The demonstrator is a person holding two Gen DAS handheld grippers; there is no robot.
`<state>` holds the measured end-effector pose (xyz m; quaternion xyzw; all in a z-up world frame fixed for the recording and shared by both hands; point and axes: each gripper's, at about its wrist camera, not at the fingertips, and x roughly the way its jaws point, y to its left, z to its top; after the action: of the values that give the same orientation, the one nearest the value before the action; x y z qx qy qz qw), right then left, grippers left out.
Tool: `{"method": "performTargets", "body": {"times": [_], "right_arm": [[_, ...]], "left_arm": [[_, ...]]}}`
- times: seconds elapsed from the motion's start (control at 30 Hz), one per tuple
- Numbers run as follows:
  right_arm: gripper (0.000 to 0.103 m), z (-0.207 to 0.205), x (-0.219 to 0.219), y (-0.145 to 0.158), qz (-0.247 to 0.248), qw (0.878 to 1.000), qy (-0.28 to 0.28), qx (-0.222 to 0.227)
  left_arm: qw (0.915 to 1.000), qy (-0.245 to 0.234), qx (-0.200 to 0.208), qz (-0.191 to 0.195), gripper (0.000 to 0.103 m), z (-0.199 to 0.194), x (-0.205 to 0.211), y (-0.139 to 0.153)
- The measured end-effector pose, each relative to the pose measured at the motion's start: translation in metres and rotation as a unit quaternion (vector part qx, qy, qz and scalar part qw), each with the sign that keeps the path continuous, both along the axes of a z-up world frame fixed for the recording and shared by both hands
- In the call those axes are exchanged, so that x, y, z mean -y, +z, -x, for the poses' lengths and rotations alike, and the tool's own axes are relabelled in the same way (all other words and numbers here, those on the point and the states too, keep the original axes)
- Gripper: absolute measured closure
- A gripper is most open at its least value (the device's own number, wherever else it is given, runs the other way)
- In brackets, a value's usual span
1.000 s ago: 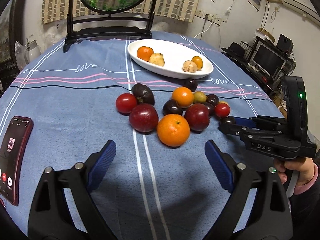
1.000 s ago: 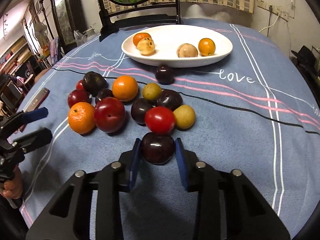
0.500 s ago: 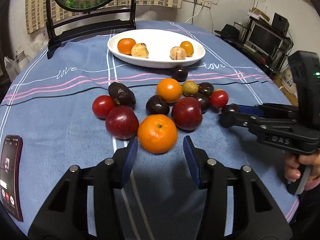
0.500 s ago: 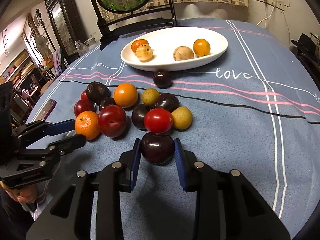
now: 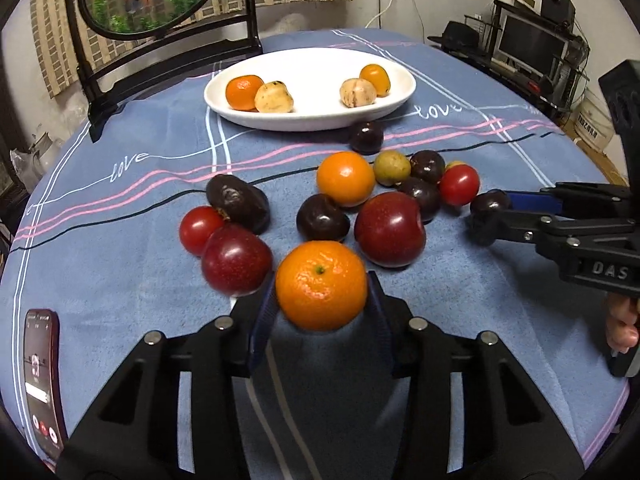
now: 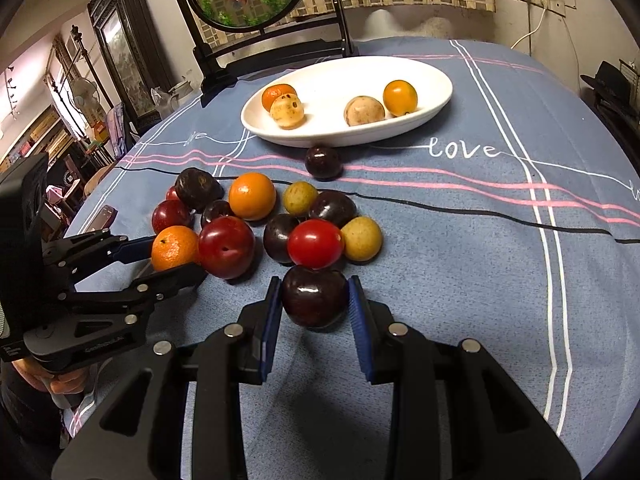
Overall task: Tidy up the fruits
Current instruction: 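Carry the tangerine and dark plum to the plate and release them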
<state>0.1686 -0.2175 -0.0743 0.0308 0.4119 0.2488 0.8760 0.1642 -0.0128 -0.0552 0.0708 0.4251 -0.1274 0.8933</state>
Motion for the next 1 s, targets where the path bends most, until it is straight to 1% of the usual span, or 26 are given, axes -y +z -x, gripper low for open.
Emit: {"method": "performTargets", "body": {"times": [0.07, 0.1, 0.17, 0.2, 0.23, 0.27, 0.33, 0.4, 0.43, 0.47, 0.5, 0.57, 0.6, 0.7, 0.77, 0.83, 0.93, 1.0], "right_arm": [[0.07, 0.001, 0.002, 0.001, -0.006, 1.0, 0.0, 0.001], [0.07, 0.001, 0.003, 0.003, -0.011, 1.0, 0.002, 0.004], [0.07, 0.002, 0.007, 0.01, -0.04, 0.999, 0.01, 0.012], [0.07, 0.001, 0.009, 0.018, -0.067, 0.997, 0.016, 0.014], [0.07, -0.003, 0.01, 0.025, -0.082, 0.996, 0.018, 0.017], [0.07, -0.008, 0.011, 0.034, -0.094, 0.995, 0.015, 0.024], [0.07, -0.028, 0.01, 0.057, -0.099, 0.994, -0.002, 0.055], [0.07, -0.046, 0.008, 0.069, -0.094, 0.992, -0.027, 0.077], [0.07, -0.062, 0.005, 0.072, -0.089, 0.991, -0.042, 0.086], [0.07, -0.079, 0.003, 0.072, -0.089, 0.991, -0.054, 0.084], [0.07, -0.096, -0.001, 0.069, -0.088, 0.991, -0.062, 0.077], [0.07, -0.123, -0.006, 0.06, -0.077, 0.991, -0.08, 0.07], [0.07, -0.133, -0.009, 0.056, -0.069, 0.992, -0.083, 0.069], [0.07, -0.152, -0.018, 0.047, -0.056, 0.994, -0.071, 0.063], [0.07, -0.163, -0.027, 0.041, -0.038, 0.996, -0.06, 0.061], [0.07, -0.172, -0.034, 0.034, -0.024, 0.997, -0.044, 0.059], [0.069, -0.18, -0.041, 0.027, -0.007, 0.998, -0.029, 0.054], [0.063, -0.18, -0.043, 0.027, -0.001, 0.998, -0.018, 0.056]], "left_arm": [[1.0, -0.002, 0.002, 0.009, 0.059, 0.006, -0.004, 0.007], [0.9998, -0.006, 0.003, 0.02, 0.059, 0.01, -0.008, 0.013], [0.9991, -0.012, 0.005, 0.04, 0.059, 0.013, -0.016, 0.028], [0.9982, -0.016, 0.005, 0.057, 0.059, 0.01, -0.021, 0.039], [0.997, -0.021, 0.005, 0.074, 0.059, 0.004, -0.026, 0.051], [0.996, -0.023, 0.005, 0.087, 0.059, -0.002, -0.028, 0.06], [0.9932, -0.024, 0.01, 0.113, 0.059, -0.027, -0.033, 0.083], [0.9932, -0.018, 0.022, 0.112, 0.059, -0.055, -0.03, 0.099], [0.993, -0.015, 0.021, 0.115, 0.059, -0.07, -0.028, 0.104], [0.9923, -0.013, 0.016, 0.122, 0.059, -0.087, -0.025, 0.106], [0.9912, -0.008, 0.006, 0.132, 0.059, -0.112, -0.022, 0.108], [0.9913, 0.007, -0.008, 0.131, 0.059, -0.147, -0.014, 0.104], [0.9927, 0.011, -0.014, 0.12, 0.059, -0.168, -0.007, 0.099], [0.9956, 0.014, -0.027, 0.089, 0.059, -0.205, 0.009, 0.083], [0.9957, 0.023, -0.044, 0.079, 0.059, -0.228, 0.015, 0.068], [0.9945, 0.031, -0.064, 0.078, 0.059, -0.244, 0.014, 0.053], [0.9932, 0.04, -0.08, 0.075, 0.058, -0.257, 0.014, 0.038], [0.9927, 0.038, -0.084, 0.078, 0.056, -0.259, 0.014, 0.038]]}}
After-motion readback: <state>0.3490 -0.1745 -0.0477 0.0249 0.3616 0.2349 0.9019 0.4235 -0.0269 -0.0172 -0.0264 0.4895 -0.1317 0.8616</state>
